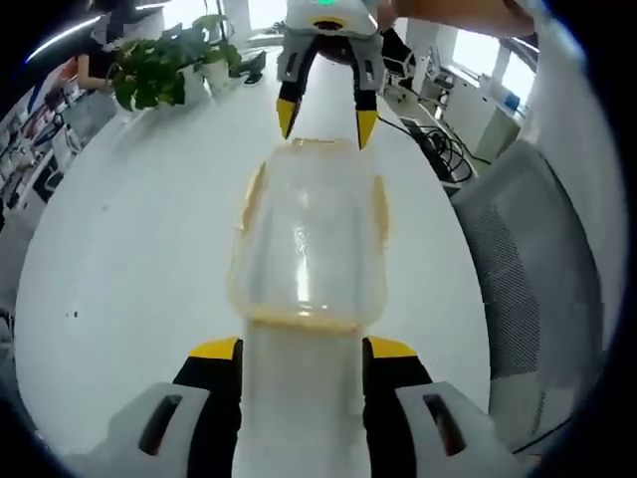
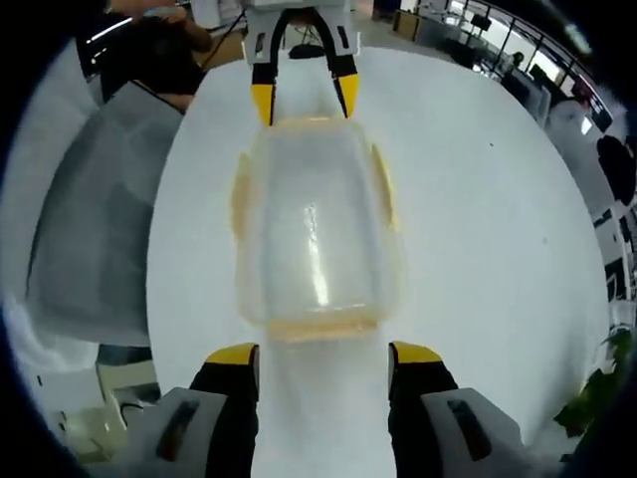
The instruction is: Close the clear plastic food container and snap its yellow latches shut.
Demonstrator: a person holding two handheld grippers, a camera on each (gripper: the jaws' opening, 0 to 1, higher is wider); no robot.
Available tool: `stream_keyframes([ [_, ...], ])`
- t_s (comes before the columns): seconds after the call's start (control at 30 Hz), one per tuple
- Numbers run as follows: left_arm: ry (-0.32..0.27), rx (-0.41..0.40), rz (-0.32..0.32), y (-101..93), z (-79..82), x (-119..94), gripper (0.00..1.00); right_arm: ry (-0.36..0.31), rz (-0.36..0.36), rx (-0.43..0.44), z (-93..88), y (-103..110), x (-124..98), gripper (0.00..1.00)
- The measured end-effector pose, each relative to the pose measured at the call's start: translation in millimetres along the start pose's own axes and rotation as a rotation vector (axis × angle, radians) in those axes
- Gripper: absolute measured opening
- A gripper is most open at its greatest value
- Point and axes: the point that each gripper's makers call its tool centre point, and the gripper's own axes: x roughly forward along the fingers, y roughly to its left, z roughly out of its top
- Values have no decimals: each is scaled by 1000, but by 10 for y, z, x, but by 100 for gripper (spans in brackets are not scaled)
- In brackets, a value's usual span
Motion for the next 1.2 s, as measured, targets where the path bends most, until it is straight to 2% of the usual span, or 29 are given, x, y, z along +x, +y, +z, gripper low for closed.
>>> stream_keyframes([
  [0.07, -43, -65, 11, -11, 83, -46, 47, -36, -15, 68, 45, -15, -48, 50],
  [0.1, -61, -124, 22, 1, 109, -70, 47, -42, -24, 115, 45, -18, -71, 49],
  [0.23, -89, -293, 77, 64, 174, -122, 48, -28, -62, 281, 16, -45, -108, 39],
  [0.27, -109, -327, 77, 66, 207, -122, 47, -38, -67, 356, 28, -52, -105, 39],
  [0.3, -115, -378, 94, 82, 214, -124, 48, -63, -67, 389, 66, -55, -105, 39],
  [0.37, -122, -431, 92, 66, 239, -113, 48, -90, -69, 480, 106, -59, -104, 39],
  [0.43, -102, -478, 126, 71, 216, -98, 47, -94, -85, 551, 110, -76, -84, 39],
  [0.47, -111, -503, 139, 76, 226, -83, 47, -90, -98, 603, 101, -80, -75, 39],
  [0.53, -111, -569, 151, 75, 205, -55, 47, -91, -103, 662, 93, -93, -57, 39],
  [0.63, -106, -640, 179, 94, 167, -41, 46, -132, -106, 762, 135, -106, -42, 38],
  [0.67, -115, -643, 179, 93, 175, -37, 46, -136, -114, 780, 131, -115, -36, 38],
  [0.8, -117, -768, 211, 98, 103, -24, 46, -120, -126, 788, 81, -103, 13, 38],
  [0.87, -129, -788, 193, 59, 121, -4, 46, -130, -121, 822, 77, -79, 32, 38],
  [1.0, -138, -852, 201, 36, 92, 26, 45, -138, -117, 850, 61, -54, 83, 39],
  [1.1, -140, -859, 200, 11, 101, 43, 43, -150, -116, 872, 56, -43, 100, 39],
  [1.13, -146, -905, 173, -40, 113, 59, 40, -163, -99, 897, 72, -22, 115, 39],
  [1.2, -153, -923, 180, -34, 91, 65, 37, -170, -99, 906, 65, -25, 119, 39],
])
